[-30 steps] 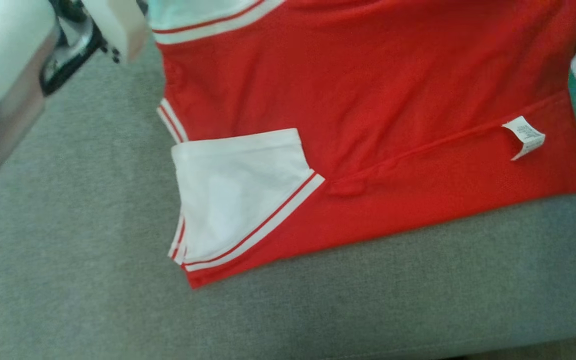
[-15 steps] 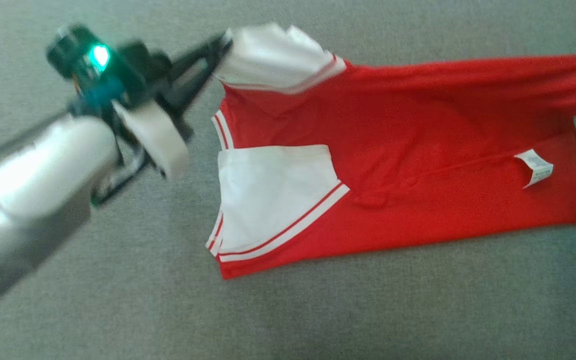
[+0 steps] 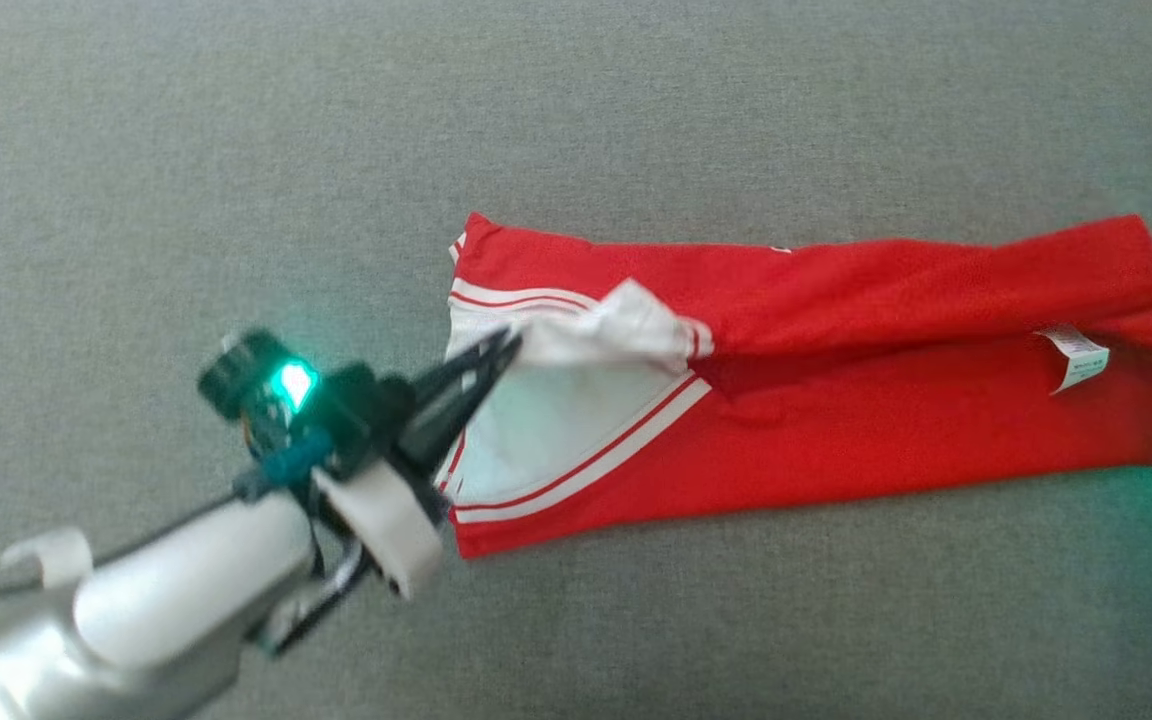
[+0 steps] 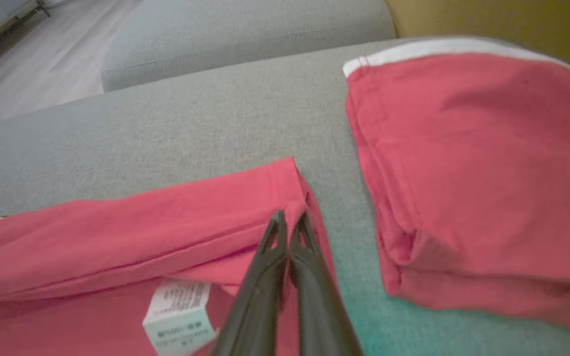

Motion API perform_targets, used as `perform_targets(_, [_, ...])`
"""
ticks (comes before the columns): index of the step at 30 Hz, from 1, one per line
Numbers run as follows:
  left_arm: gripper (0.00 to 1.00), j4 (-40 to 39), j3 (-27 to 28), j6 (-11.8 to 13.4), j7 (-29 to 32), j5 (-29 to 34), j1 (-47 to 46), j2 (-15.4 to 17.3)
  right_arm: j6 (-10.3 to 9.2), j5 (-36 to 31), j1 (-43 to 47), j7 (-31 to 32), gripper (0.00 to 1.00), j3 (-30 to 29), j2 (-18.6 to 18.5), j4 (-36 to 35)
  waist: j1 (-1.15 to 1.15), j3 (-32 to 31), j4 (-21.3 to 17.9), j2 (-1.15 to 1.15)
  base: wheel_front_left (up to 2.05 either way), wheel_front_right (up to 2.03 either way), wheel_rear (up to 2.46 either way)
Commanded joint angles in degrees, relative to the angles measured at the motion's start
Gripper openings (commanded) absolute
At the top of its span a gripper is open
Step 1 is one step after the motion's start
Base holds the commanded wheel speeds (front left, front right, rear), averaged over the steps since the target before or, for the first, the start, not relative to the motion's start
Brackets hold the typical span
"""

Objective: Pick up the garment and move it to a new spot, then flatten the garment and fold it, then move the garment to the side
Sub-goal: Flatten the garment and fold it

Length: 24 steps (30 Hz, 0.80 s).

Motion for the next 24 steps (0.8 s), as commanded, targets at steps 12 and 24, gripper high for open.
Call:
perform_targets(12, [1.00, 0.0, 4.4, 7.6, -7.9, -2.7, 10.3, -4.0, -0.05, -5.5, 8.6, -0.4, 1.00, -8.3, 4.4, -5.3, 0.00, -2.6, -0.1, 0.00, 0.00, 0.00, 0.00])
perform_targets(24, [1.00, -4.7, 28.2, 17.1, -9.2, 18.0, 31.5, -16.3, -0.05, -3.5, 12.8, 1.0, 1.00, -15.7, 9.1, -9.6, 0.00, -5.9, 5.5, 0.00, 0.00, 0.00, 0.00])
